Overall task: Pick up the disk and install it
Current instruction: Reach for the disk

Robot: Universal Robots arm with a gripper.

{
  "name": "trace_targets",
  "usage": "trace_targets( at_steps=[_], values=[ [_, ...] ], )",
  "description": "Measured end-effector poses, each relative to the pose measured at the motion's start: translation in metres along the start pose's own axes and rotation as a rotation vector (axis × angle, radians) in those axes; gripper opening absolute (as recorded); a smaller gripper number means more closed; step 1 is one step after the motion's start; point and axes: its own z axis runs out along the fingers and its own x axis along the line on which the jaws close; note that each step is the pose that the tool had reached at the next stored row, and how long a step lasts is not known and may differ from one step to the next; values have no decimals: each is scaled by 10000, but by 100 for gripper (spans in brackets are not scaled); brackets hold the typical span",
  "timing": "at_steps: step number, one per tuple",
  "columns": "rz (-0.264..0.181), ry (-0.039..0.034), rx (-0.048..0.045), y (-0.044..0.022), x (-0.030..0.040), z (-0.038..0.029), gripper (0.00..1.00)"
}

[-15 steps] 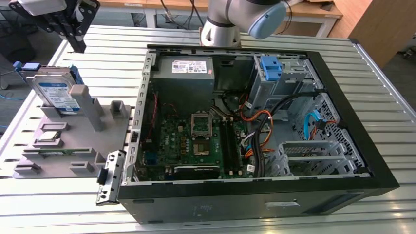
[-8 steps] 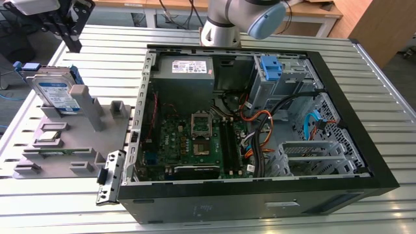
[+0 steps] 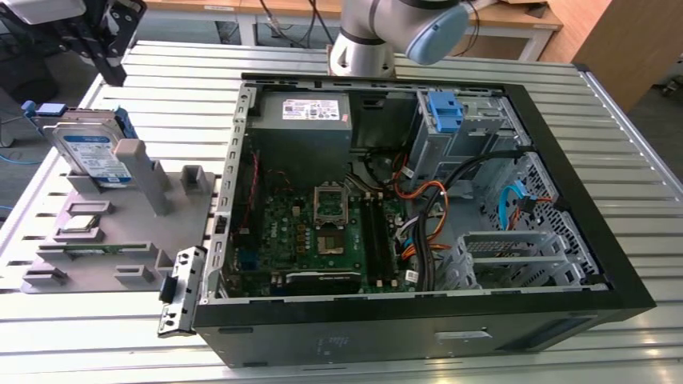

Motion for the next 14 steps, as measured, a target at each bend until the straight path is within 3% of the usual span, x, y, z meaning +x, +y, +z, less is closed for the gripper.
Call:
trace_targets(
  at_steps=[14],
  values=[
    [1, -4, -43, -9, 125, -4, 11]
  ],
)
